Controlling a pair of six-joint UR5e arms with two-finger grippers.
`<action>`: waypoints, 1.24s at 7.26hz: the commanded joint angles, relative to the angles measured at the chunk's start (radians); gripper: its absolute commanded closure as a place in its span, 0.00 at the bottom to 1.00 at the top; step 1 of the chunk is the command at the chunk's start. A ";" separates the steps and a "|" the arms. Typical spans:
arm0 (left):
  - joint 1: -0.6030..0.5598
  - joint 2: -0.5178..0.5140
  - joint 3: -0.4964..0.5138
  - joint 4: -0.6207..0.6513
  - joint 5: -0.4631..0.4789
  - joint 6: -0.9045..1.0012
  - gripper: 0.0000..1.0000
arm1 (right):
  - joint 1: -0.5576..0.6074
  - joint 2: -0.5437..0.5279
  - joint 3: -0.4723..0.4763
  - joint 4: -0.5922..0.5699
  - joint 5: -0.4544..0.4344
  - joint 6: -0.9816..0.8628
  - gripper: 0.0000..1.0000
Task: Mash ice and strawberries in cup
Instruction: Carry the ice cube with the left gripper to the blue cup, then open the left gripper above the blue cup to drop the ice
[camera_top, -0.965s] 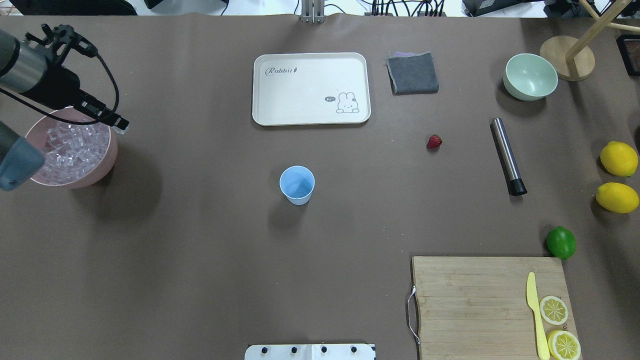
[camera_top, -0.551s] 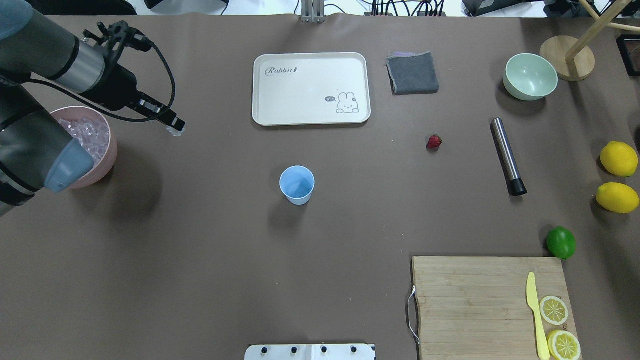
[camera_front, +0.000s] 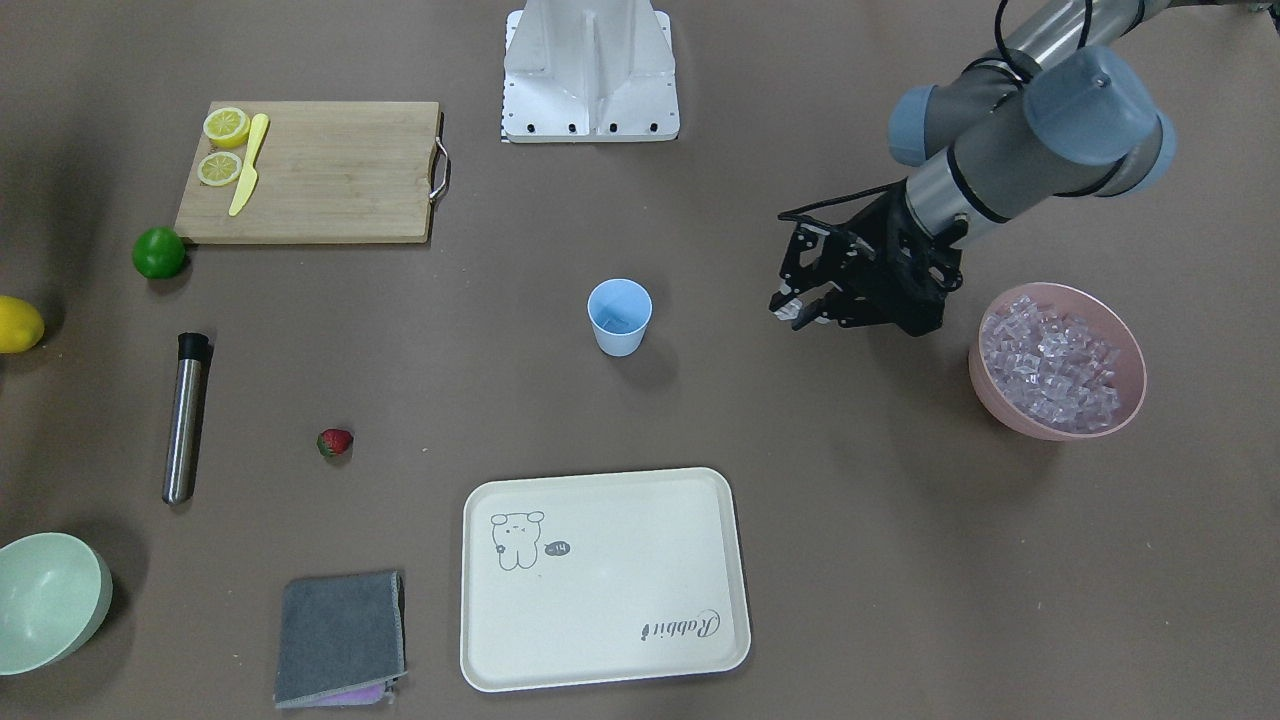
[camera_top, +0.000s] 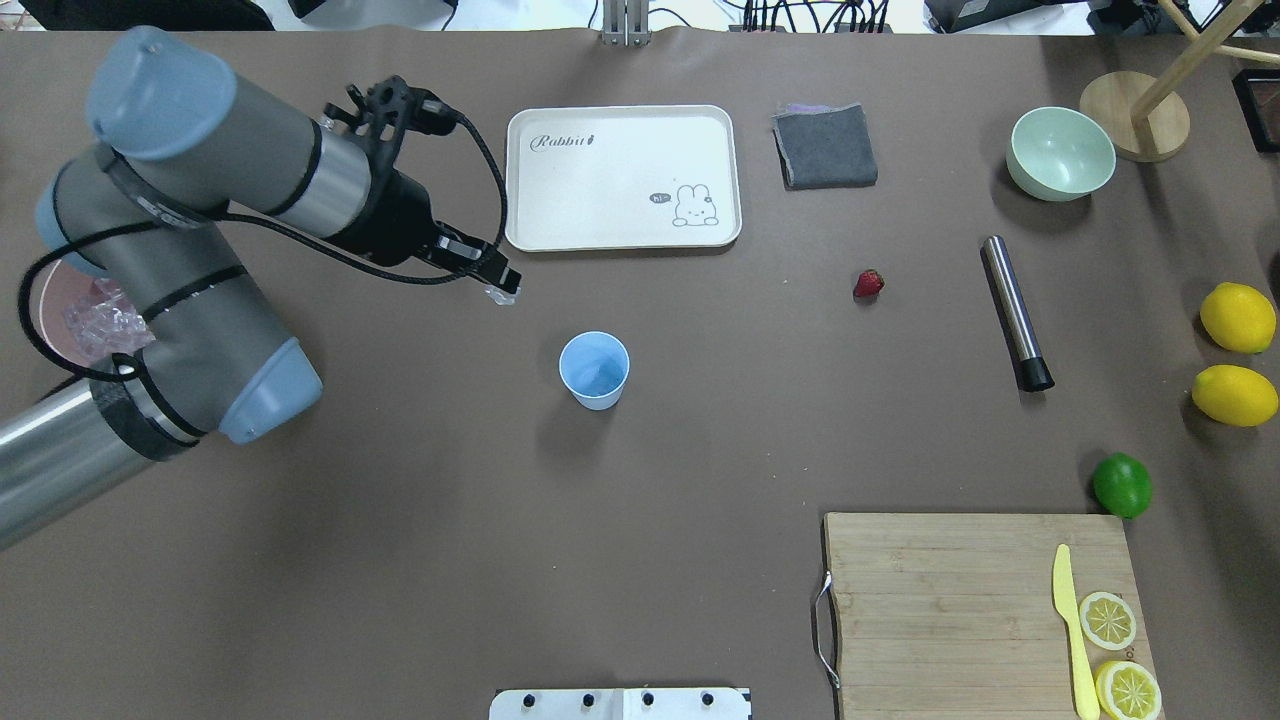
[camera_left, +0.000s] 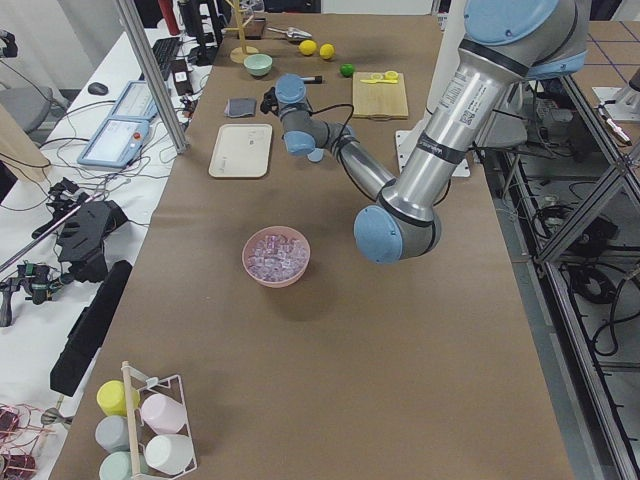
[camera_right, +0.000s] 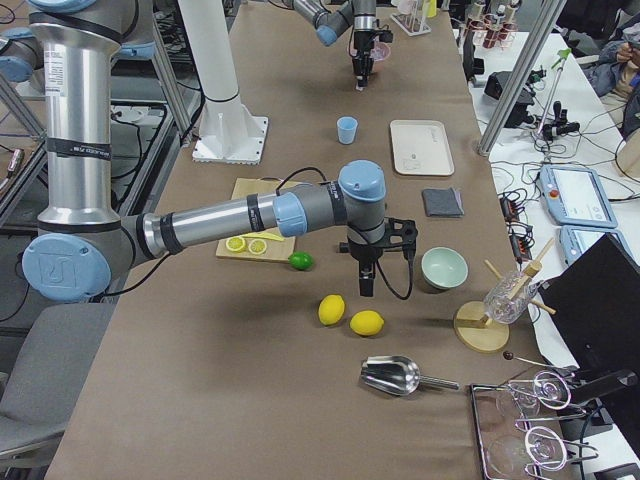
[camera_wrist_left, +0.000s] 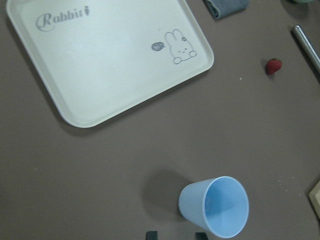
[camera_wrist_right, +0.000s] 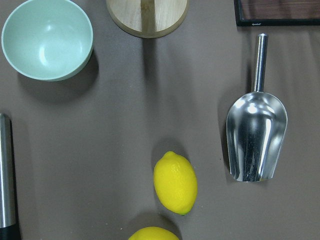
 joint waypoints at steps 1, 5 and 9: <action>0.110 -0.008 0.004 -0.033 0.157 -0.019 1.00 | 0.000 -0.005 0.001 0.004 0.002 0.000 0.00; 0.175 -0.011 0.030 -0.046 0.225 -0.016 1.00 | 0.000 0.000 0.004 0.013 0.002 -0.002 0.00; 0.210 -0.019 0.129 -0.215 0.305 -0.016 0.92 | 0.000 0.007 0.000 0.013 0.000 -0.002 0.00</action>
